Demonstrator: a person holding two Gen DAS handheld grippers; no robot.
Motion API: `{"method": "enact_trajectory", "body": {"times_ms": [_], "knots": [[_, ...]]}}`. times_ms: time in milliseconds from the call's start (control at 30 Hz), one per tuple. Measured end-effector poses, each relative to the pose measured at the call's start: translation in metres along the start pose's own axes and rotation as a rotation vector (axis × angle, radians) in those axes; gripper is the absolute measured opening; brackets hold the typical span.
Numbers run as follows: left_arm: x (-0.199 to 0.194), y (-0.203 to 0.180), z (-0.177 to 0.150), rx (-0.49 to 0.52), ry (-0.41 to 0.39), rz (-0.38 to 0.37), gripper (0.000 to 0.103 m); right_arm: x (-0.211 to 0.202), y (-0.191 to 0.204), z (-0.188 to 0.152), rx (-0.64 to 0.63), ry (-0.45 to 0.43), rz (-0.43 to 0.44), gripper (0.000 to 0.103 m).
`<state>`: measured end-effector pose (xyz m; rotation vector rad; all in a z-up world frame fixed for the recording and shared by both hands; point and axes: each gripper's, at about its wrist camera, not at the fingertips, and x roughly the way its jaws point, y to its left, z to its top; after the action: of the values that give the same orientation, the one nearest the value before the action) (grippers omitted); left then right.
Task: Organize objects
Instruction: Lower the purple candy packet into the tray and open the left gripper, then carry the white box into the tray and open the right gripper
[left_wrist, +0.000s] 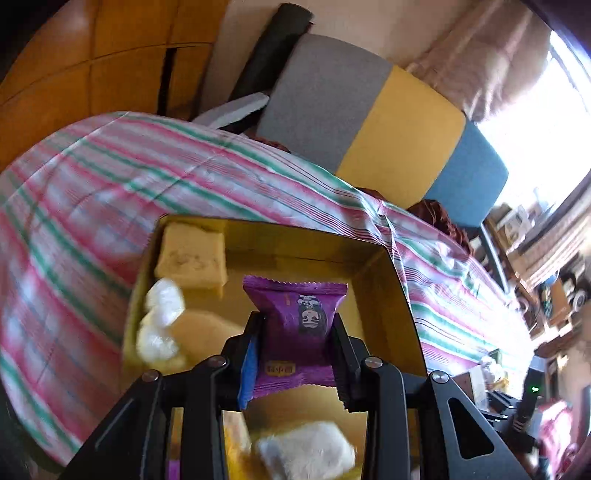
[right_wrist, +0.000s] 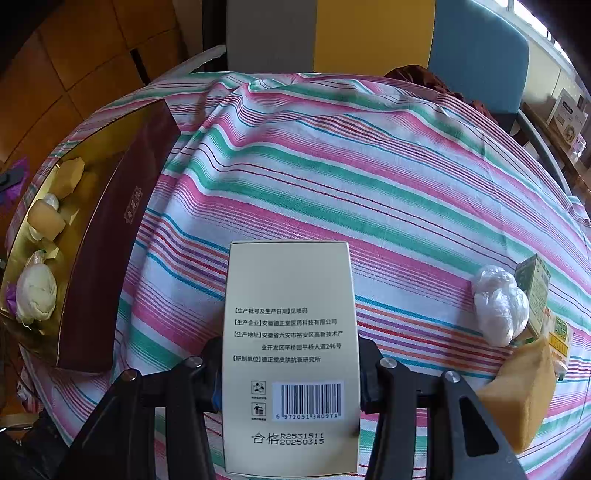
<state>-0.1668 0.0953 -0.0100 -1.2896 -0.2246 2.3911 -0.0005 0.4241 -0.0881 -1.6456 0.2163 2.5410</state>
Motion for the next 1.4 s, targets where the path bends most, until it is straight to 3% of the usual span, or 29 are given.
{"method": "enact_trajectory", "body": {"times_ms": [200, 433, 633, 900, 1200, 1400], "knots": [[0.051, -0.007, 0.023, -0.009, 0.061, 0.059, 0.035, 0.000, 0.001, 0.001, 0.004, -0.002, 0.003, 0.050], [0.102, 0.000, 0.039, 0.060, 0.128, 0.225, 0.040, -0.001, -0.003, 0.002, 0.003, -0.005, 0.012, 0.050], [0.069, -0.005, 0.032, 0.105, 0.030, 0.226, 0.043, 0.000, -0.003, 0.003, 0.003, -0.007, 0.008, 0.050], [-0.003, -0.017, -0.010, 0.148, -0.097, 0.239, 0.047, 0.002, -0.002, 0.006, 0.000, -0.018, -0.012, 0.050], [-0.050, -0.015, -0.049, 0.185, -0.157, 0.242, 0.050, -0.001, 0.000, 0.006, 0.027, -0.010, -0.066, 0.050], [-0.067, -0.010, -0.062, 0.206, -0.191, 0.243, 0.053, -0.030, 0.013, 0.017, 0.097, -0.083, -0.045, 0.050]]}}
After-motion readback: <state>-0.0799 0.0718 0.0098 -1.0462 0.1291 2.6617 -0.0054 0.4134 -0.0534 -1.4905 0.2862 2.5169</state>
